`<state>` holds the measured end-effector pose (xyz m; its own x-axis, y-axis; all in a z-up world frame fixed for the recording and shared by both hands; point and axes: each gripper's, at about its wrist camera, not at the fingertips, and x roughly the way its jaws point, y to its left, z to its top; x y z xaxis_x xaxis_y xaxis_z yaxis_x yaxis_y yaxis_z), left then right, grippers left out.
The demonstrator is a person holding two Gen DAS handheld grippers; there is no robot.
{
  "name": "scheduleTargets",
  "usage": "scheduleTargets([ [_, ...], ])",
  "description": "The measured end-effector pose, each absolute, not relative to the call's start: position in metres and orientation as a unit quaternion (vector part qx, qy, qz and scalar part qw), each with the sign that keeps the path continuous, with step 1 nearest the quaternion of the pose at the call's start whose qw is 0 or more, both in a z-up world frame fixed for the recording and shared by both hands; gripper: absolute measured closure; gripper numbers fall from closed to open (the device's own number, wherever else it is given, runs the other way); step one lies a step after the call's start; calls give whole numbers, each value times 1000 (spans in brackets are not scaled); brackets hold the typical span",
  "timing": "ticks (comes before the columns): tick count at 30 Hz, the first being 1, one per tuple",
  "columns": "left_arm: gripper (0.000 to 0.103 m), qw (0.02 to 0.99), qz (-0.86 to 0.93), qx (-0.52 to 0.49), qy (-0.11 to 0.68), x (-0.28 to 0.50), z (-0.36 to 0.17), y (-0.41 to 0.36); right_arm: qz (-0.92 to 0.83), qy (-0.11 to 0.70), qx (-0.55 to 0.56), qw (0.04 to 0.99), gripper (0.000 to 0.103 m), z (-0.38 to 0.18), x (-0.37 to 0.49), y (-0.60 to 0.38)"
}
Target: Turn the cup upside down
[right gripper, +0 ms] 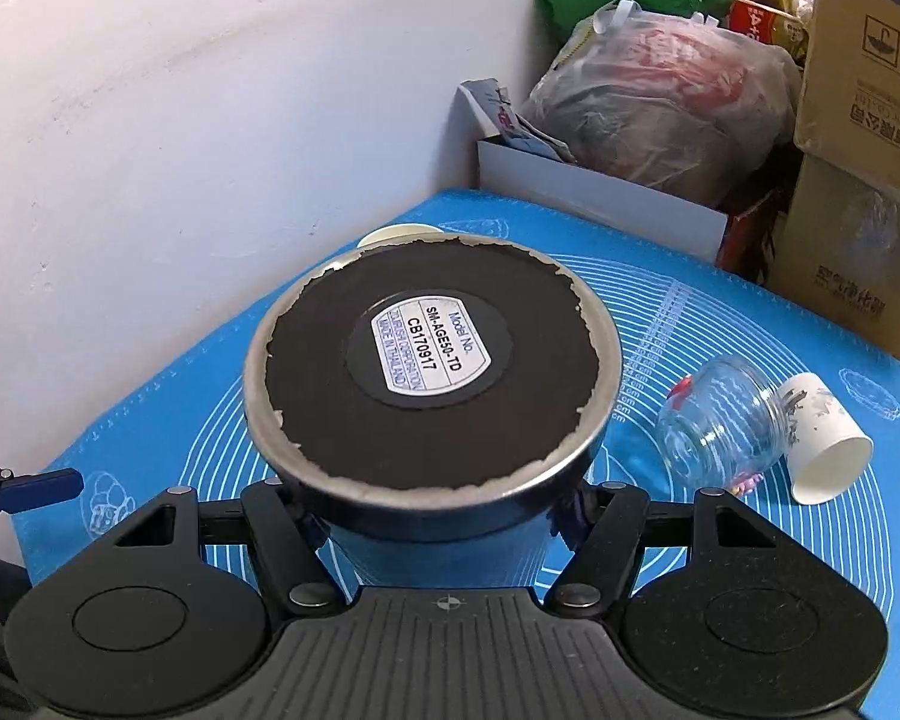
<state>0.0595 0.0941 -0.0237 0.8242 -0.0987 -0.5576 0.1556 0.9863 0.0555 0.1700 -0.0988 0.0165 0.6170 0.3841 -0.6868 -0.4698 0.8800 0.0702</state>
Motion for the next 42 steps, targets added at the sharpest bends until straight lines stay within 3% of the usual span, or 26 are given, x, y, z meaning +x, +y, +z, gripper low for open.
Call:
scheduleTargets([
  [10,10,951,-74,53,295,61,-25,84,235,356,-69,902,37,17,172,-95],
  [25,10,951,-81,57,295,53,-19,77,205,335,-60,918,0,26,142,-107],
  [42,9,953,-79,67,284,11,3,64,80,297,27,951,0,37,9,-157],
])
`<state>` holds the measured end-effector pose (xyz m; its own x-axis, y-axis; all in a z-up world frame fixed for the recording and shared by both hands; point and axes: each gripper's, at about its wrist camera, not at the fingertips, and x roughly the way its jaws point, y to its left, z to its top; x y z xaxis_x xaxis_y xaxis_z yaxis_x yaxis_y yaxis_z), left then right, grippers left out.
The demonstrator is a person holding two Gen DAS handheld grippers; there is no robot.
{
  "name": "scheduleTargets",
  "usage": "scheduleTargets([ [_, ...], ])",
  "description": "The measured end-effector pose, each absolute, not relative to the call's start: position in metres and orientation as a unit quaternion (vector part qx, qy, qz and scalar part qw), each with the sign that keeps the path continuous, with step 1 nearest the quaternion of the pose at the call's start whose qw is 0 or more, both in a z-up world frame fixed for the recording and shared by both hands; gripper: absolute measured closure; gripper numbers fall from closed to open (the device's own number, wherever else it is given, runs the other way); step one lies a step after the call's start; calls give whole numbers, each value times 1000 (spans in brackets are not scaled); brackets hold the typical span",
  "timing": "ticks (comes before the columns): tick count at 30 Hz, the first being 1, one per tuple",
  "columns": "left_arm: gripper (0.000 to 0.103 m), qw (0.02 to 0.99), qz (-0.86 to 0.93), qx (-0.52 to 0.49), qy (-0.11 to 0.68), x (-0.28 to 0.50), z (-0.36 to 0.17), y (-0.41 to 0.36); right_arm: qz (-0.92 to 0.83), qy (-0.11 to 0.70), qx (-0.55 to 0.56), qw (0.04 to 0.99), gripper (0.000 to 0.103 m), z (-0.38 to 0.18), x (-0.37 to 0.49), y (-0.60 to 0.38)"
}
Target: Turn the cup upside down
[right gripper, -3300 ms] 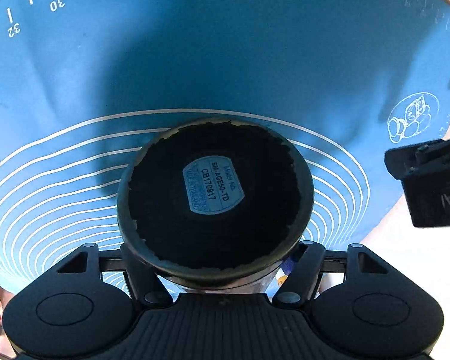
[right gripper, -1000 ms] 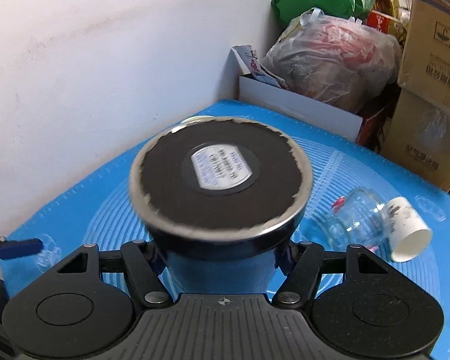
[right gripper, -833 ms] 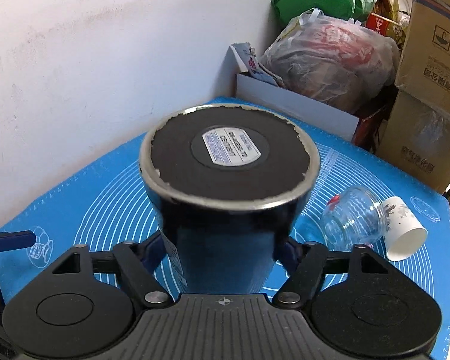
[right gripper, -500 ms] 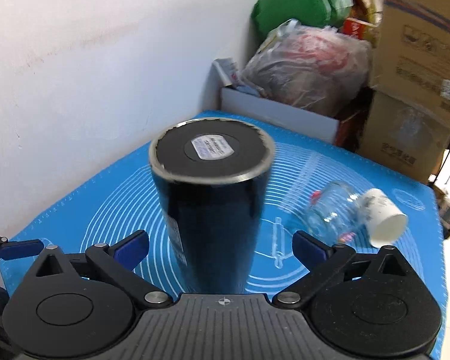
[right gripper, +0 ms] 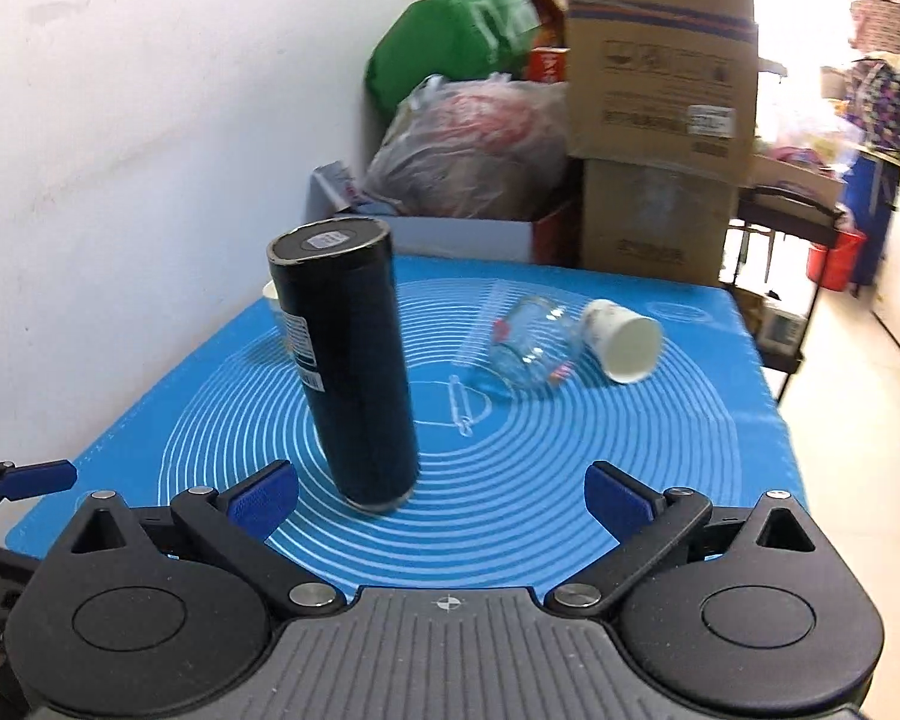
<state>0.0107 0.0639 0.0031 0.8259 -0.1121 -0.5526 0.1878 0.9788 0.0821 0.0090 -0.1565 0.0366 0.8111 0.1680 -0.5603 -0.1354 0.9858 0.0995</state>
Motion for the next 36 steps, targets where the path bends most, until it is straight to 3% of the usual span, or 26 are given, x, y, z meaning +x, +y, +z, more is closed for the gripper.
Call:
scheduleTargets([
  [20,9,958,-87,79,261,-49,19,49,60,264,20,963,0,30,-94,-152],
  [36,9,958,-85,83,261,-63,22,42,48,264,27,963,0,29,-117,-162],
])
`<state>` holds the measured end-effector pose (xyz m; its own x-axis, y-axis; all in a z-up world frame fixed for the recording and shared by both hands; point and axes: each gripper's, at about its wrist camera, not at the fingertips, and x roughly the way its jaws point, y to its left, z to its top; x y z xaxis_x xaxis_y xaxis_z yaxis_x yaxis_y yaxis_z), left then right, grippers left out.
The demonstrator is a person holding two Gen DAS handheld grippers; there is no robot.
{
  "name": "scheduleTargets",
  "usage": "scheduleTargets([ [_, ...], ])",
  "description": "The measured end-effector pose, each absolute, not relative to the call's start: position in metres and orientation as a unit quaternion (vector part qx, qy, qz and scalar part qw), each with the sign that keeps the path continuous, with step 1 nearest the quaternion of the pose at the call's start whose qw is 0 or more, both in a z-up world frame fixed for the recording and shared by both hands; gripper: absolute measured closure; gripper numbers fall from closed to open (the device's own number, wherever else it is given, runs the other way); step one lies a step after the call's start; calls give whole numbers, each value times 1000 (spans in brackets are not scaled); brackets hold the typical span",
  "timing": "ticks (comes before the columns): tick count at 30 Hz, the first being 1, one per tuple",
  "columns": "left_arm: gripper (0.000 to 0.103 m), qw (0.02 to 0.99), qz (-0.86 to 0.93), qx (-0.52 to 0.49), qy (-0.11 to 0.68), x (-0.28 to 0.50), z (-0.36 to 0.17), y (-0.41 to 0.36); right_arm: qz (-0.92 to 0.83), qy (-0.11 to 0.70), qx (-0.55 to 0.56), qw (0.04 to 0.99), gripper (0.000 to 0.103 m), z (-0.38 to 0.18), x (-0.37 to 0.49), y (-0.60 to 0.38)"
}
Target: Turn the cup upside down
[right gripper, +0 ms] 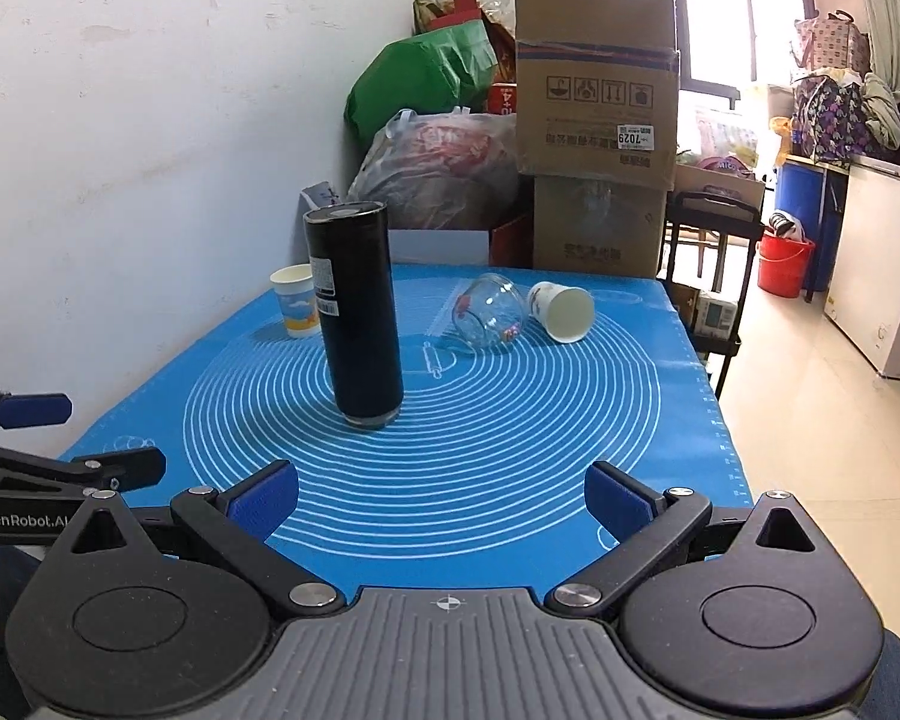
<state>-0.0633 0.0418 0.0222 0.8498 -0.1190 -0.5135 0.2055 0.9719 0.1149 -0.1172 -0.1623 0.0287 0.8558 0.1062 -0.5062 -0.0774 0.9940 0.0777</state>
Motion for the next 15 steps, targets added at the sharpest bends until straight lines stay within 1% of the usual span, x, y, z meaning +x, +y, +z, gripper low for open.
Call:
scheduleTargets([
  [15,9,958,-86,89,259,-69,23,37,49,267,26,962,0,29,-122,-162],
])
